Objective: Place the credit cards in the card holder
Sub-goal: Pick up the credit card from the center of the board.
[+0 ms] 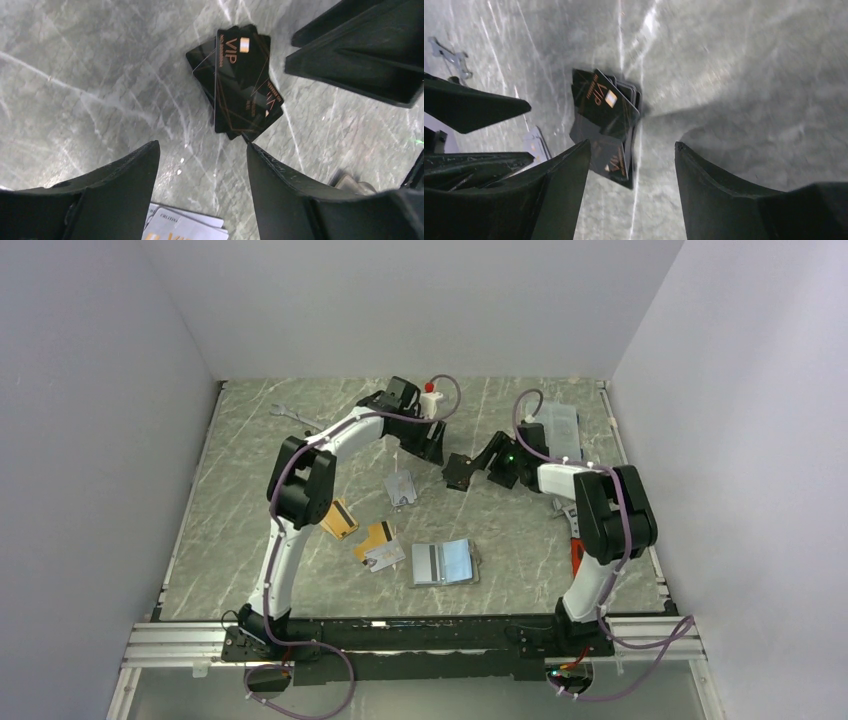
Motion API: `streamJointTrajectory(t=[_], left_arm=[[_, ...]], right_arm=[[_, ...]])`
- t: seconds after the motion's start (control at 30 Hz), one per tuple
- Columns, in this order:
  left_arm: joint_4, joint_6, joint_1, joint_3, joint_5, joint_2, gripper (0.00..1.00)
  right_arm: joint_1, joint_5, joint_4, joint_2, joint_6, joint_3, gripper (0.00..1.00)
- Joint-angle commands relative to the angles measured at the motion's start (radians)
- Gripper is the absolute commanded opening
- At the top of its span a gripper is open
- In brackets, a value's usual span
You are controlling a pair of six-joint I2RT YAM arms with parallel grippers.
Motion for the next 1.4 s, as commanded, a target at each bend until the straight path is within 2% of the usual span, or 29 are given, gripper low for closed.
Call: streamJointTrajectory(t=[0.0, 0.17, 0.3, 0.37, 0.63, 0.9, 1.37], left_arm=[[0.038, -0.044, -0.010, 0.079, 0.082, 0.028, 0.68], [0.077, -0.043, -0.007, -0.003, 0.107, -0.010, 0.64], [0.076, -0.038, 0.016, -0.084, 0.134, -0.082, 0.62], [0.052, -0.023, 0.032, -0.122, 0.149, -0.134, 0.63], [-0.051, 0.073, 0.142, -0.253, 0.200, -0.332, 0.68], [-0.121, 0.119, 0.244, -0.309, 0.236, -0.452, 0.68], [-0.164, 0.182, 0.271, -0.410, 0.194, -0.589, 0.67]], right_arm=[[-0.009, -0.003, 0.116, 0.067, 0.029, 0.066, 0.65], [-0.021, 0.066, 0.010, 0.132, -0.051, 0.219, 0.66], [0.041, 0.216, -0.259, 0.239, -0.201, 0.483, 0.67], [0.074, 0.270, -0.334, 0.283, -0.246, 0.571, 0.69], [0.204, 0.390, -0.440, 0.385, -0.356, 0.720, 0.75], [0.231, 0.433, -0.471, 0.393, -0.375, 0.701, 0.72], [0.296, 0.424, -0.489, 0.304, -0.310, 0.497, 0.64]])
